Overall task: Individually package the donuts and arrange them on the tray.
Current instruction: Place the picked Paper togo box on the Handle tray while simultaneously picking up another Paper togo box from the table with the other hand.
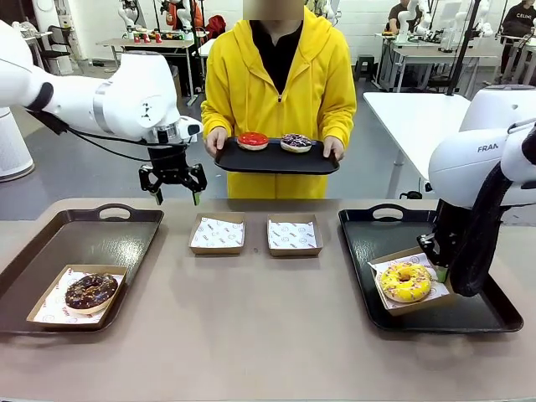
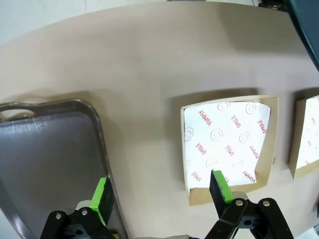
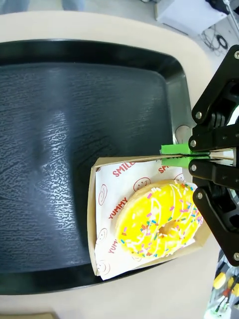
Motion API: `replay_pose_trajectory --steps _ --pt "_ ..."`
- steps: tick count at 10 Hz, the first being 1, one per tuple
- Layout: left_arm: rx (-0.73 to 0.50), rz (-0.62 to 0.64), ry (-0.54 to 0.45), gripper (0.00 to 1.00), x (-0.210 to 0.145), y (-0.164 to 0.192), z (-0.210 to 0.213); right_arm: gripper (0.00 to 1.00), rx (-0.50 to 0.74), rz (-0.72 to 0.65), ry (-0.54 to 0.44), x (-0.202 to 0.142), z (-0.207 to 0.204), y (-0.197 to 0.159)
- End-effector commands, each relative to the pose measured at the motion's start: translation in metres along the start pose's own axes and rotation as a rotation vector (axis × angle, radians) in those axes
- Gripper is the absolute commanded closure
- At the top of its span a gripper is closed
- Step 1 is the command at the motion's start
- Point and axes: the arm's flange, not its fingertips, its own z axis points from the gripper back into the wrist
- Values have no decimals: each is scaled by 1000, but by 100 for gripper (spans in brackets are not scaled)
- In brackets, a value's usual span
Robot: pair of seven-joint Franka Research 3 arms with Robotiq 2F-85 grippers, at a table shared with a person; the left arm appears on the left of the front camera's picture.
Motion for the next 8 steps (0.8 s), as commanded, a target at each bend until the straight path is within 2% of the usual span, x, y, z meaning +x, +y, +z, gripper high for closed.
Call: replay_pose_trajectory --steps 1,8 --pt "-34 23 -26 0 -1 -3 -2 98 -22 -31 -14 12 -12 -1" --pt "-66 -16 11 0 -14 -10 -34 98 -1 -53 -43 23 -35 9"
